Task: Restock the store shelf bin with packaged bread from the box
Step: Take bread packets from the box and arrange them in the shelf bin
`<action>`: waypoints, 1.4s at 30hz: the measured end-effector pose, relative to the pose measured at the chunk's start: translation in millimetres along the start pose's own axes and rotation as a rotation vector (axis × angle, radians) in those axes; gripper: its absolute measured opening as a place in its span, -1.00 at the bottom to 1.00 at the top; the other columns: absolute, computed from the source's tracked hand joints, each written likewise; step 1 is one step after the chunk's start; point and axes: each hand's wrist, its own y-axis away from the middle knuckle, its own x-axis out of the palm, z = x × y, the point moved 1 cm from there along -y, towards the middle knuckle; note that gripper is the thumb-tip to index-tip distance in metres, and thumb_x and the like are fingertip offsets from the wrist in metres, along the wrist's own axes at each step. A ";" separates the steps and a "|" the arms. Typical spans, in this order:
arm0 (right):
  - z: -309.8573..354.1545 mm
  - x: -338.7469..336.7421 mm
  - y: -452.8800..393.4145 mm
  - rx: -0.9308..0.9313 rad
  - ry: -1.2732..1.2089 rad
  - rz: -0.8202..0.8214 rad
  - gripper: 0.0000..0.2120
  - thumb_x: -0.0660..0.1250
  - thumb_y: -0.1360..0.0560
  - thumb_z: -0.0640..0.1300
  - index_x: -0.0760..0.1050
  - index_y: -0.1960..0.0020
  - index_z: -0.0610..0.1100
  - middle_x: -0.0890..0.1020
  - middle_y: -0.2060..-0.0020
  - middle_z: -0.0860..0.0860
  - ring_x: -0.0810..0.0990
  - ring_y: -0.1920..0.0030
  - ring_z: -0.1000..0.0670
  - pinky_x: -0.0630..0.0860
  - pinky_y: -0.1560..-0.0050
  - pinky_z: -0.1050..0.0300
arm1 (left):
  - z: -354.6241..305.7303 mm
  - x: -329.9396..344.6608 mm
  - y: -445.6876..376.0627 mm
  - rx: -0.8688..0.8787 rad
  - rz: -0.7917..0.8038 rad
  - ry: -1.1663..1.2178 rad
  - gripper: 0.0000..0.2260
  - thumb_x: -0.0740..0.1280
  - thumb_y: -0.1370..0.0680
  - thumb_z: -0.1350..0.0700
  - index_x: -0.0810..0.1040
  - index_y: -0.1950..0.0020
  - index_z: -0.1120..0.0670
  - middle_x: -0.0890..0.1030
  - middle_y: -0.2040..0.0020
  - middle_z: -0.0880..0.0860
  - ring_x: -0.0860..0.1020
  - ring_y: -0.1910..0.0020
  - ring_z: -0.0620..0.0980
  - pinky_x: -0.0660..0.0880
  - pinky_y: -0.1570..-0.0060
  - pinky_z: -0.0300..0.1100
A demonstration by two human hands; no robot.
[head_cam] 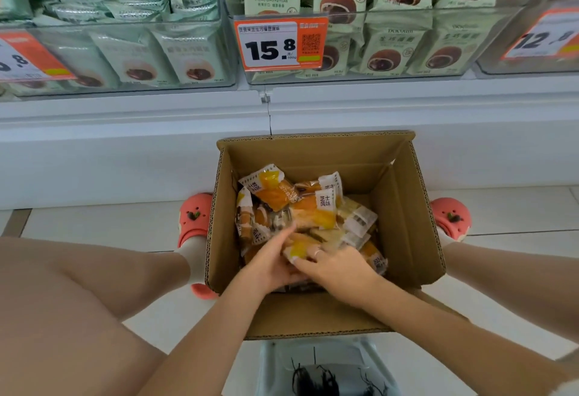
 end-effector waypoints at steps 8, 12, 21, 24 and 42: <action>-10.3 -27.6 12.5 0.226 -0.391 0.075 -0.62 0.04 -0.56 0.20 0.47 0.01 -0.05 0.55 0.13 0.02 0.53 0.18 0.05 0.45 0.28 0.17 | -0.3 17.0 16.5 0.233 -0.051 0.057 -0.59 0.40 -0.46 0.29 0.47 -0.30 0.12 0.63 -0.11 0.19 0.60 -0.06 0.18 0.56 0.01 0.08; -42.2 -61.7 11.1 0.873 -0.743 -0.325 -0.80 0.23 -0.53 0.11 0.43 -0.02 -0.01 0.53 0.10 0.09 0.51 0.10 0.12 0.49 0.12 0.18 | -11.4 33.8 38.2 0.266 0.082 0.170 -0.70 0.38 -0.51 0.10 0.50 -0.23 0.09 0.64 -0.11 0.20 0.62 -0.04 0.17 0.55 0.10 0.08; -44.8 -127.9 -21.8 0.828 -1.483 -0.097 -0.74 0.31 -0.54 -0.08 0.50 -0.20 -0.10 0.65 -0.05 -0.09 0.67 -0.03 -0.04 0.63 0.01 -0.07 | -52.2 56.1 90.0 0.670 0.294 0.029 -0.49 0.38 -0.44 0.04 0.44 -0.35 0.17 0.60 -0.19 0.20 0.59 -0.16 0.18 0.56 -0.08 0.08; -57.8 -167.7 -34.3 0.758 -1.407 -0.157 -0.78 0.32 -0.53 -0.13 0.53 -0.17 -0.09 0.68 0.02 -0.06 0.67 0.01 -0.01 0.64 0.05 -0.04 | -84.2 64.9 120.2 0.823 0.401 -0.043 -0.41 0.40 -0.44 -0.12 0.42 -0.39 0.11 0.55 -0.27 0.19 0.54 -0.23 0.17 0.54 -0.13 0.06; -167.9 -499.1 -142.2 0.342 -1.357 -0.806 -0.46 0.49 -0.15 -0.02 0.53 -0.11 -0.12 0.70 0.12 -0.02 0.69 0.14 0.00 0.64 0.20 0.09 | -300.1 218.4 339.5 2.035 -0.286 -0.311 -0.80 0.18 -0.60 0.05 0.55 0.10 0.07 0.59 0.17 -0.02 0.52 0.12 -0.05 0.42 0.11 -0.21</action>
